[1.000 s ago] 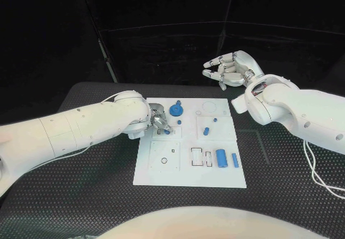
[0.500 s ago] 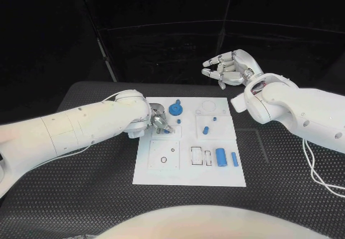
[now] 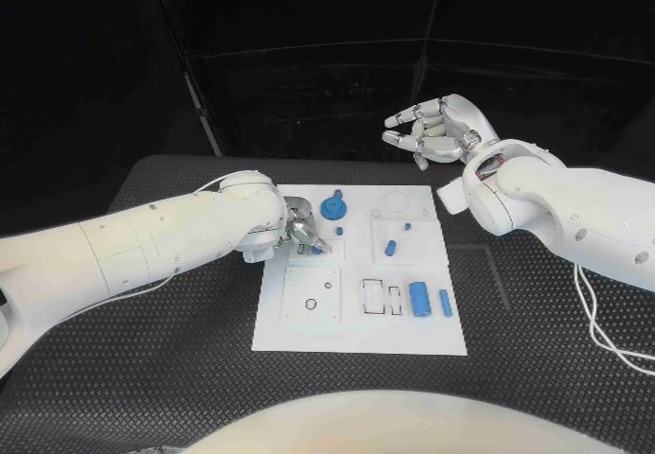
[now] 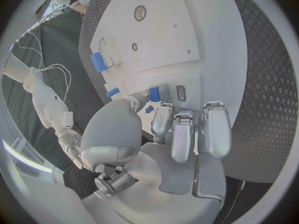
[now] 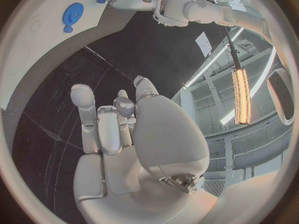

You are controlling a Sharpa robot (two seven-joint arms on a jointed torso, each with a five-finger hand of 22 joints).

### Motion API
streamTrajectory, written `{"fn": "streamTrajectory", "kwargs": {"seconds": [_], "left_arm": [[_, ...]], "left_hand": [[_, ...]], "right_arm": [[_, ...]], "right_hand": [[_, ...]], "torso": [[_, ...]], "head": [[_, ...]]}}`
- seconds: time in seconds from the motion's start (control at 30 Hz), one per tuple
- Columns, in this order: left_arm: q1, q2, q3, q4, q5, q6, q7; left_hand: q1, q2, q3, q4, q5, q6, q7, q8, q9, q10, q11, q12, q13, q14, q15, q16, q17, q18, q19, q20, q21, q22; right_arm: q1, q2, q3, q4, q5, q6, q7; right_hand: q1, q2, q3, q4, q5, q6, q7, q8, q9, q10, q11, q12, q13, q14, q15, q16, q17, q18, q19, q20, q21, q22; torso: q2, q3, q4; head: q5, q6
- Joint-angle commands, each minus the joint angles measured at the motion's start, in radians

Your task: Assemble the parts on the task board

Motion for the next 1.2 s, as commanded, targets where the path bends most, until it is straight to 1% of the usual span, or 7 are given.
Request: {"fn": "streamTrajectory", "kwargs": {"seconds": [0.03,0.47,0.6,0.83,0.93,1.03,1.2], "left_arm": [[-0.005,0.006,-0.004,-0.004,0.007,0.022,0.003],[-0.005,0.016,-0.003,-0.025,0.007,0.025,0.003],[-0.004,0.020,-0.003,-0.027,0.007,0.033,0.003],[-0.004,0.019,-0.003,-0.030,0.008,0.044,0.002],[-0.004,0.017,-0.003,-0.031,0.008,0.047,0.002],[-0.004,0.015,-0.003,-0.033,0.008,0.047,0.001],[-0.004,0.011,-0.003,-0.033,0.008,0.035,0.001]], "left_hand": [[-0.012,0.011,-0.011,0.010,0.002,0.011,0.002,-0.005,-0.003,0.006,0.000,0.004,0.003,0.105,-0.008,0.003,0.263,-0.010,0.001,-0.005,0.004,0.040],[-0.039,0.028,-0.033,0.041,0.002,0.020,0.001,-0.009,-0.009,0.011,-0.001,0.011,0.012,0.105,-0.008,0.003,0.263,-0.012,0.006,-0.006,0.007,0.048],[-0.040,0.028,-0.034,0.042,0.002,0.020,0.001,-0.009,-0.009,0.012,-0.001,0.011,0.012,0.105,-0.009,0.003,0.263,-0.012,0.006,-0.006,0.007,0.048],[-0.044,0.020,-0.047,0.044,0.000,0.021,0.001,-0.010,-0.011,0.012,-0.001,0.011,0.013,0.105,-0.009,0.003,0.263,-0.012,0.006,-0.006,0.006,0.048],[-0.050,0.016,-0.058,0.049,0.000,0.023,0.001,-0.010,-0.012,0.012,-0.001,0.011,0.013,0.105,-0.008,0.003,0.263,-0.012,0.006,-0.006,0.007,0.049],[-0.074,0.004,-0.094,0.069,-0.002,0.028,0.002,-0.011,-0.014,0.012,0.000,0.010,0.012,0.105,-0.008,0.003,0.263,-0.012,0.006,-0.005,0.005,0.049],[-0.098,-0.013,-0.164,0.101,-0.004,0.032,0.000,-0.012,-0.017,0.012,-0.001,0.009,0.011,0.105,-0.008,0.003,0.263,-0.012,0.006,-0.005,0.005,0.051]], "right_arm": [[0.002,0.001,0.001,0.002,0.001,0.004,0.007],[0.002,0.001,0.001,0.002,0.001,0.004,0.007],[0.002,0.001,0.001,0.002,0.001,0.005,0.007],[0.002,0.001,0.001,0.002,0.001,0.006,0.007],[0.002,0.001,0.001,0.002,0.001,0.006,0.007],[0.002,0.000,0.001,0.001,0.001,0.006,0.007],[0.002,0.000,0.001,0.001,0.001,0.006,0.008]], "right_hand": [[0.008,0.005,0.002,-0.003,0.005,-0.005,-0.001,0.007,-0.001,-0.002,0.000,0.001,0.001,0.031,-0.009,-0.005,0.001,0.012,-0.001,-0.003,-0.007,-0.001],[0.007,0.006,0.002,-0.003,0.006,-0.005,-0.002,0.009,-0.001,-0.002,0.000,0.001,0.000,0.031,-0.009,-0.006,0.000,0.013,0.000,-0.003,-0.008,-0.002],[0.007,0.006,0.002,-0.003,0.006,-0.005,-0.002,0.009,-0.001,-0.002,0.000,0.001,0.000,0.031,-0.009,-0.006,0.000,0.013,0.000,-0.003,-0.008,-0.002],[0.007,0.006,0.002,-0.003,0.006,-0.005,-0.002,0.009,-0.001,-0.002,0.000,0.001,0.000,0.031,-0.009,-0.006,0.000,0.013,0.000,-0.003,-0.008,-0.002],[0.007,0.006,0.002,-0.003,0.006,-0.005,-0.002,0.009,-0.001,-0.002,0.000,0.001,0.000,0.031,-0.009,-0.006,0.000,0.013,0.000,-0.003,-0.008,-0.002],[0.007,0.005,0.002,-0.002,0.006,-0.005,-0.002,0.009,-0.001,-0.002,0.000,0.000,0.000,0.031,-0.009,-0.007,-0.001,0.013,-0.001,-0.003,-0.008,-0.003],[0.007,0.005,0.001,-0.002,0.006,-0.005,-0.002,0.009,-0.001,-0.002,0.000,0.000,-0.001,0.031,-0.009,-0.008,-0.002,0.013,-0.001,-0.003,-0.009,-0.004]], "torso": [[0.000,0.0000,-0.0002],[0.001,0.0003,-0.0007],[0.001,0.0000,-0.0007],[0.000,0.0000,0.0011],[-0.001,-0.0003,0.0005],[0.000,0.0000,0.0001],[0.001,-0.0004,-0.0001]], "head": [[0.000,0.001],[-0.002,0.002],[-0.004,0.002],[-0.006,0.001],[-0.005,0.002],[-0.005,0.002],[-0.006,0.003]]}}
